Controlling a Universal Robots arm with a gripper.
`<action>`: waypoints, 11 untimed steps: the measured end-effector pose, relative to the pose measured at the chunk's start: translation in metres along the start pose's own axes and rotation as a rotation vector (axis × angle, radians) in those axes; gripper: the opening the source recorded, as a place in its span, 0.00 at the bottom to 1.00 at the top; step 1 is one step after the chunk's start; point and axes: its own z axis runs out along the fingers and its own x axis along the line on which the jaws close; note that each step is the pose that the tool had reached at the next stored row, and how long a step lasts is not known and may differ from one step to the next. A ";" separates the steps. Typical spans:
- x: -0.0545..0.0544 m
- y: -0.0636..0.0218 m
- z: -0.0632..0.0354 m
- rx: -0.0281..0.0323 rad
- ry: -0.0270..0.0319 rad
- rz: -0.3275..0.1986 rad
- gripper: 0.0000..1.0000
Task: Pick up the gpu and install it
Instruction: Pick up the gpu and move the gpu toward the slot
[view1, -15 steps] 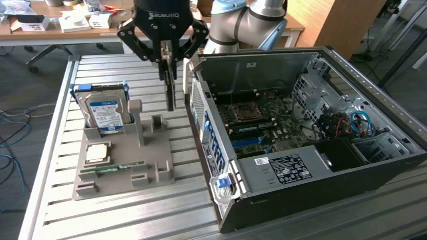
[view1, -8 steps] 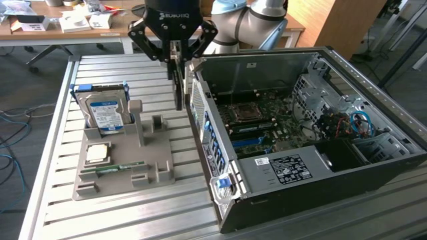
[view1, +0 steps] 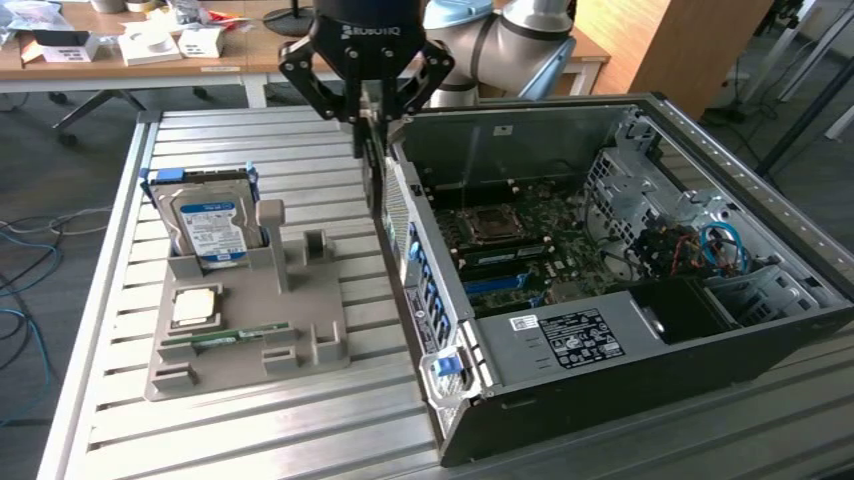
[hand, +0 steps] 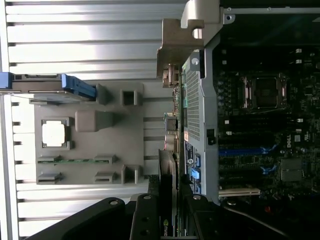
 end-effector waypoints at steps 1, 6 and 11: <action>-0.002 0.0001 0.0000 -0.0003 0.0000 0.000 0.26; -0.012 0.0008 0.0000 -0.0018 0.0001 0.000 0.26; -0.023 0.0015 0.0002 -0.0036 0.0001 0.000 0.26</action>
